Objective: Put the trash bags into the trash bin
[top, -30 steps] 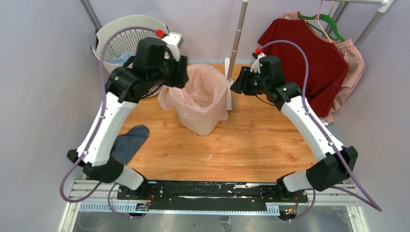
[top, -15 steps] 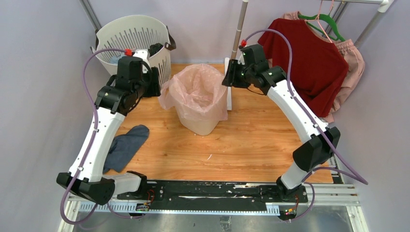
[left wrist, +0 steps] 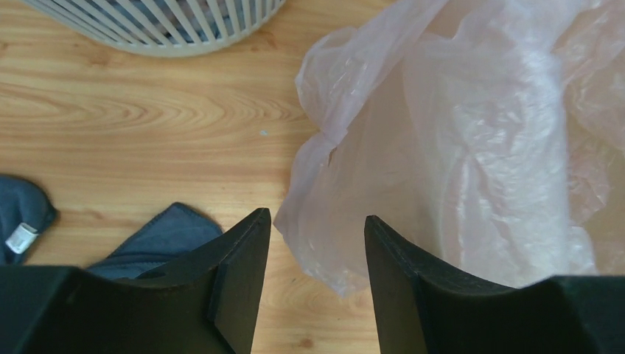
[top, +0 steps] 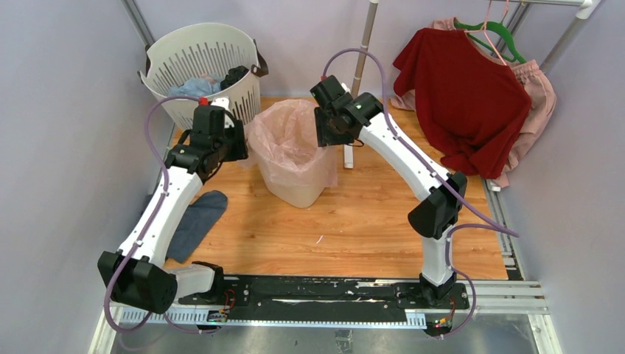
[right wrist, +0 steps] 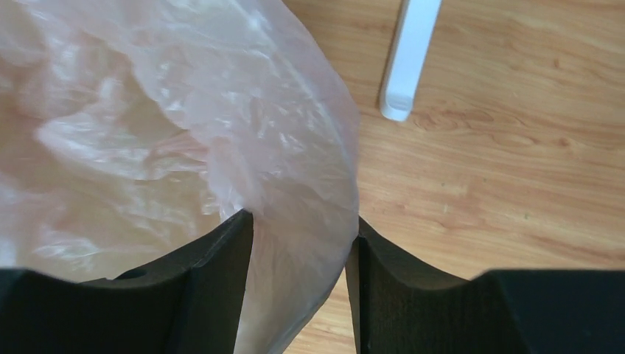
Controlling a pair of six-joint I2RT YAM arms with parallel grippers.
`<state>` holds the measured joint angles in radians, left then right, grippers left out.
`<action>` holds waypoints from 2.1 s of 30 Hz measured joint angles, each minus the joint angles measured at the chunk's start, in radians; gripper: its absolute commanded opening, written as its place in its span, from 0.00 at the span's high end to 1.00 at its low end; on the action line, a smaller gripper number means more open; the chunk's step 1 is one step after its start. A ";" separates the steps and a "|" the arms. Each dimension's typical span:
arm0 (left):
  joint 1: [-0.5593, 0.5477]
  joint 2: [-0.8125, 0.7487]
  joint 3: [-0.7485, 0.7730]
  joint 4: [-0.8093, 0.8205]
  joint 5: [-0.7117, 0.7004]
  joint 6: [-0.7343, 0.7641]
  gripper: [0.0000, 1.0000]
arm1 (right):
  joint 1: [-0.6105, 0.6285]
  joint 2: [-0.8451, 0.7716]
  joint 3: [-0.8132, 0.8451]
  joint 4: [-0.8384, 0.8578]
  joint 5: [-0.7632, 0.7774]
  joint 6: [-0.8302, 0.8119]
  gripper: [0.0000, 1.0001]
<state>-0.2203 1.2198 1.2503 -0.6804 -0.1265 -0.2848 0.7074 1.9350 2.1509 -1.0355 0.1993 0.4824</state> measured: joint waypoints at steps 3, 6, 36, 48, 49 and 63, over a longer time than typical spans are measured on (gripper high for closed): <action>0.008 0.013 -0.053 0.040 0.019 -0.006 0.46 | 0.007 0.027 -0.004 -0.048 0.032 0.007 0.52; 0.022 0.024 -0.085 0.077 0.038 -0.008 0.47 | 0.007 0.031 -0.021 -0.055 0.052 0.021 0.83; 0.010 -0.183 -0.563 0.464 0.404 -0.218 0.55 | -0.053 -0.167 -0.281 0.014 0.091 -0.036 1.00; -0.111 -0.096 -0.688 0.771 0.414 -0.279 0.46 | -0.069 -0.203 -0.327 0.042 0.052 -0.087 0.78; -0.111 -0.103 -0.673 0.750 0.409 -0.270 0.45 | -0.070 -0.203 -0.327 0.041 0.052 -0.087 0.70; -0.115 -0.148 -0.317 0.285 0.386 -0.149 0.30 | -0.073 -0.229 -0.252 -0.051 0.028 -0.165 0.55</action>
<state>-0.3355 1.0714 0.9333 -0.3954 0.2596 -0.4335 0.6342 1.7061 1.8992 -1.0866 0.2272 0.3172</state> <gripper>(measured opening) 0.639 0.446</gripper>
